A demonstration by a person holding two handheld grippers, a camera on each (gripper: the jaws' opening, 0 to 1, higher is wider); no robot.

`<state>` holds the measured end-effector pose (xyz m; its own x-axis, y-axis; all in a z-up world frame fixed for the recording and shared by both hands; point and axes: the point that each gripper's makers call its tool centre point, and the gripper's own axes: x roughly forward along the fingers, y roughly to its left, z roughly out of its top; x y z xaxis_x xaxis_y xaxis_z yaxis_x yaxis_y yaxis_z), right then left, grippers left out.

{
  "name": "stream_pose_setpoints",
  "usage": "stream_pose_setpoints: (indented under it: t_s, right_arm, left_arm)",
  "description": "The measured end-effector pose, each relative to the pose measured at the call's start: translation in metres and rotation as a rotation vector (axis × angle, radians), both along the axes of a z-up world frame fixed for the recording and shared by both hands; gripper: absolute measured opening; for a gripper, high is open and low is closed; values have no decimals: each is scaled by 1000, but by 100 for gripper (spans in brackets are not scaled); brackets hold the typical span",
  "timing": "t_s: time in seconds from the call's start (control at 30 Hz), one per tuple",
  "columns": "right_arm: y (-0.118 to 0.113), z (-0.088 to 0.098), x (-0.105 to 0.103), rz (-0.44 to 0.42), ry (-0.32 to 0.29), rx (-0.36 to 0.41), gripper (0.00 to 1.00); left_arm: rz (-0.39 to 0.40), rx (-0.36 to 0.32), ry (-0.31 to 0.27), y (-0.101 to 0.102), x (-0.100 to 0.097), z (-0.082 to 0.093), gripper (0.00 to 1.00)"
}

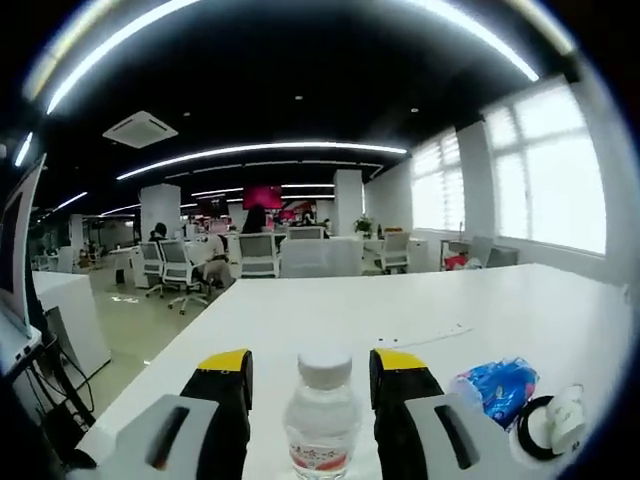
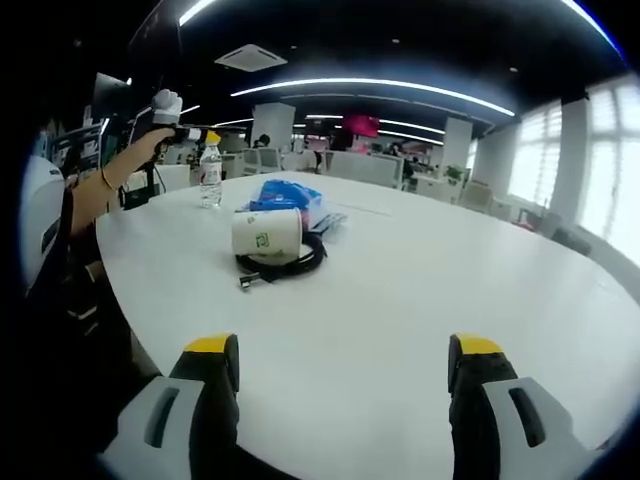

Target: Arrange the tabletop items into an orderly group along one side of the table until the central work area is clear of visible clutter.

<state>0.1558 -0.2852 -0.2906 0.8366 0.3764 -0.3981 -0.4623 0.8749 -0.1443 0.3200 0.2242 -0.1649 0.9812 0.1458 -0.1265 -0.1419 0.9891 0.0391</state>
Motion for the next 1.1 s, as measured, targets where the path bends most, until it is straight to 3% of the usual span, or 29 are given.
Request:
stream_pose_setpoints:
  t_s: [0.4, 0.73, 1.03, 1.1]
  right_arm:
    - [-7, 2, -2, -16, -5, -2, 83]
    - [-2, 0, -1, -1, 1, -8, 83]
    - [2, -4, -1, 12, 11, -5, 83]
    - [3, -4, -1, 15, 9, -7, 83]
  left_arm:
    - [-15, -26, -15, 0, 1, -3, 44]
    - [14, -54, -25, 5, -15, 0, 45]
    - [-15, -25, 11, -7, -37, 10, 46]
    - [-25, -12, 45, -10, -41, 6, 45]
